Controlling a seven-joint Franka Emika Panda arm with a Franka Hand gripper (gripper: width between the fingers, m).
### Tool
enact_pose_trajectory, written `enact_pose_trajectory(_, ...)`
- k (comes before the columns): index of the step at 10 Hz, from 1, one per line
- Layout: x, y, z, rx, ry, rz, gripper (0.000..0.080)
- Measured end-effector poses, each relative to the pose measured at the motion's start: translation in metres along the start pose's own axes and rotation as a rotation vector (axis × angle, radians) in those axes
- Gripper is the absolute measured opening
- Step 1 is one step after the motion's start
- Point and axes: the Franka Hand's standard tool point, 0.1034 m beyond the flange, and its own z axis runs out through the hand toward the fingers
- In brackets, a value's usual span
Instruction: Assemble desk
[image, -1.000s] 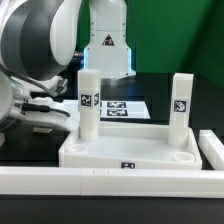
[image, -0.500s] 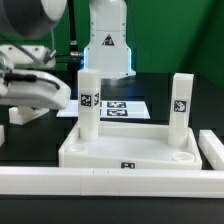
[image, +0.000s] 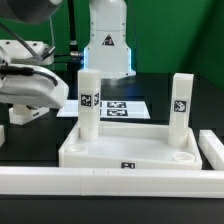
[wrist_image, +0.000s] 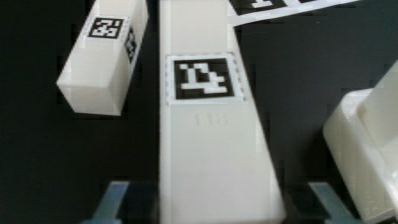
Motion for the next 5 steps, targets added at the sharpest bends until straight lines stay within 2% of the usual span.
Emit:
enact_pose_trajectory(2, -0.005, -0.006, -0.036, -0.003, 0.131, -0.011, 0.0292)
enact_pose_trajectory(3, -0.014, -0.009, -0.052, 0.003, 0.175, -0.019, 0.0292)
enact_pose_trajectory(4, -0.013, -0.012, -0.062, -0.002, 0.210, -0.021, 0.0292)
enact_pose_trajectory(5, 0.000, -0.016, -0.077, -0.018, 0.338, -0.036, 0.0292)
